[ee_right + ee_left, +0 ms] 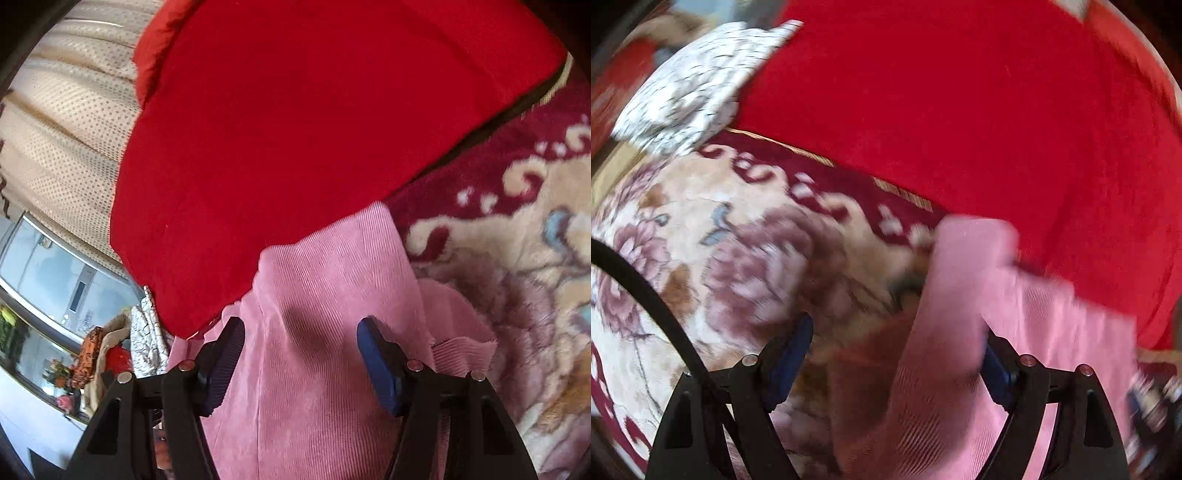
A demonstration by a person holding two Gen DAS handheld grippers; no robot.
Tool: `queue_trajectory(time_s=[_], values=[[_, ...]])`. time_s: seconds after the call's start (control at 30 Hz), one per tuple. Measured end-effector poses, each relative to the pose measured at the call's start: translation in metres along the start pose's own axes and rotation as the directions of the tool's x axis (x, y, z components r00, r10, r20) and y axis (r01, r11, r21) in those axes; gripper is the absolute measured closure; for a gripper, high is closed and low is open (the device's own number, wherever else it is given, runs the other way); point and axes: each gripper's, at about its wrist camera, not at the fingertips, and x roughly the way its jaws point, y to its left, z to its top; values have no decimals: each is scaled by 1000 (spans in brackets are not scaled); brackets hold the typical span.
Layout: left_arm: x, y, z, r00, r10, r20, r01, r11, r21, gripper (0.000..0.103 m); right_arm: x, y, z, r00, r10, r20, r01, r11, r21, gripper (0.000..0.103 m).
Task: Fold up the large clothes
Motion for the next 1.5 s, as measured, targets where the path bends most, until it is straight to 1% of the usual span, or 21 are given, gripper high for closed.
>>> queue_trajectory(time_s=[0.07,0.13,0.2,0.3,0.37,0.4,0.43,0.47,0.5,0.53,0.6,0.67,0.7,0.83,0.93,1.0,1.07,1.2,1.33,1.43,1.5], values=[[-16,16,8,997,45,56,-42,998,-46,18,-7,3,-1,1000,16,5,-16,1000,-15,34],[-28,27,7,992,102,69,-98,993,-63,18,-10,12,-4,999,40,3,-40,998,-39,34],[-34,28,-2,995,88,44,-88,996,-16,19,-11,30,-8,998,61,-2,-61,995,-76,34],[-54,16,-35,998,46,40,-51,992,113,18,-19,37,-15,996,85,-25,-87,990,-109,34],[-63,8,-61,998,38,42,-45,979,201,18,-19,35,-22,997,62,-55,-68,991,-111,34],[-64,5,-69,998,38,42,-47,973,227,18,-17,31,-26,996,29,-83,-37,994,-107,34],[-63,4,-82,998,54,36,-62,963,263,18,-15,27,-29,994,-9,-110,-2,995,-101,35],[-57,3,-92,995,95,20,-97,952,291,18,-10,19,-35,986,-64,-154,50,994,-95,35],[-49,4,-98,992,129,2,-124,944,305,15,-9,13,-40,981,-86,-177,70,993,-94,42],[-44,6,-102,990,136,-22,-123,943,310,14,-12,11,-42,981,-94,-170,78,992,-98,52],[-44,13,-103,993,114,-41,-100,963,248,14,-25,10,-45,981,-99,-164,83,991,-105,53],[-52,10,-102,989,134,-65,-115,966,233,14,-40,10,-50,985,-91,-148,77,992,-101,53],[-58,5,-104,987,151,-57,-132,958,253,14,-48,14,-52,987,-88,-136,72,991,-116,53],[-94,-23,-123,982,174,73,-188,903,387,14,-69,40,-74,993,-77,-92,54,971,-233,52],[-110,-44,-140,964,209,163,-261,856,446,14,-72,52,-95,991,-90,-96,58,953,-297,52],[-115,-58,-149,950,221,222,-302,832,464,14,-61,51,-103,982,-138,-132,91,944,-316,52],[-109,-62,-151,946,235,221,-314,828,465,14,-47,41,-107,965,-195,-172,132,937,-322,53],[-84,-70,-157,937,297,184,-349,822,450,14,-47,37,-106,970,-178,-163,115,935,-335,53],[-65,-76,-166,931,317,181,-364,812,455,14,-48,36,-108,972,-176,-158,112,930,-350,53],[-57,-78,-173,921,336,196,-389,798,460,11,-54,41,-110,977,-167,-135,111,930,-350,53],[-54,-78,-175,917,337,212,-398,791,464,9,-57,46,-108,982,-158,-100,113,927,-357,53]])
